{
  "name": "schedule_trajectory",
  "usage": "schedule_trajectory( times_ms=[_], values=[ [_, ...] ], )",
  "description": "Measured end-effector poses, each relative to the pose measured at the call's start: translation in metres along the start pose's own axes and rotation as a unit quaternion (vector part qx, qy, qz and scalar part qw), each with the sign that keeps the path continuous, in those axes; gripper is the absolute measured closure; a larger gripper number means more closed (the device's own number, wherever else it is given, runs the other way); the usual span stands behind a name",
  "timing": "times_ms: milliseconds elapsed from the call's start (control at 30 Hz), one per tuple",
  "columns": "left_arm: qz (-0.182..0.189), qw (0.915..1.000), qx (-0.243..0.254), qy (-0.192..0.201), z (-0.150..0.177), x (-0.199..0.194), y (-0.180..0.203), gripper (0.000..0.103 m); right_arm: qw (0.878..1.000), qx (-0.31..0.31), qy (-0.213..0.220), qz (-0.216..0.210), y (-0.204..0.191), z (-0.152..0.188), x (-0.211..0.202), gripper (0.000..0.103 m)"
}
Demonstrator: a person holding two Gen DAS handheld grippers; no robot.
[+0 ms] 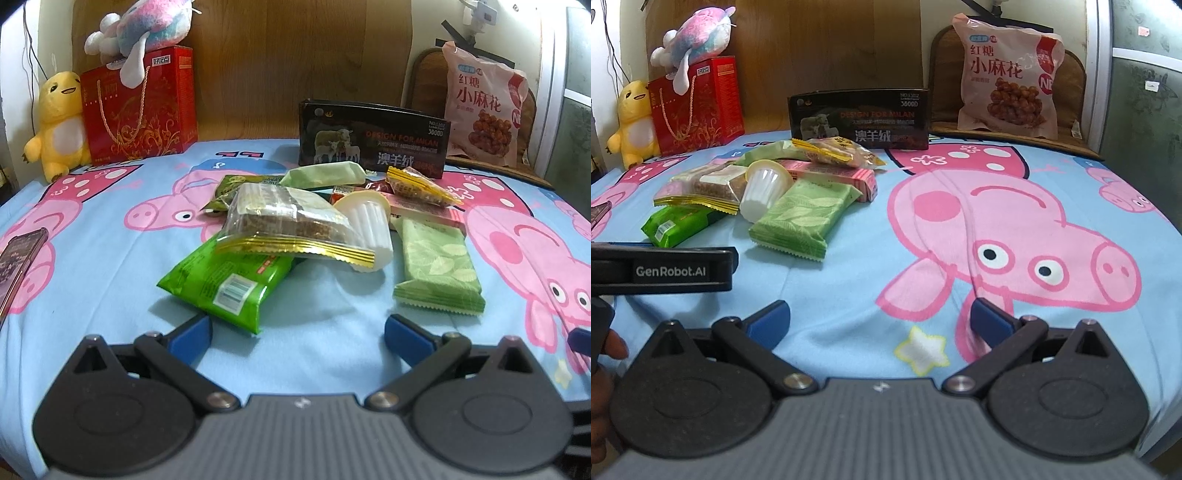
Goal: Organize snacks
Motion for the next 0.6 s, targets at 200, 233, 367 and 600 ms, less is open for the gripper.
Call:
schedule_trajectory(
  times_ms=[200,233,367,600],
  values=[
    [0.0,1.0,0.005,-0.007,0.0008,-0.0006,0.0009,0.0,1.0,-0.003,0.0,0.001,0.0,-0.0007,0.0005,0.0],
    [0.0,0.9999,0.005,-0.009,0.0009,-0.0009,0.0013,0.0,1.0,-0.003,0.0,0.001,-0.0001,-0.0006,0.0006,0.0],
    [0.002,0.9999,0.006,-0.013,0.002,-0.002,0.0017,0.0,1.0,-0.003,0.001,0.001,0.0001,-0.0005,0.0006,0.0],
    [0.004,0.9998,0.007,-0.02,0.0024,-0.0034,0.0018,0.0,1.0,-0.003,0.001,0.001,0.0003,-0.0005,0.0006,0.0]
  ],
)
Point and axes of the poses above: each gripper's, at about its wrist camera, not at the fingertips, and x roughly the way its jaws point, y to its right, z to its underside, the point moved 5 cm from there along x, roughly the way its jaws point, and after that the axes turned 9 degrees about -x, right-handed, at the moved point
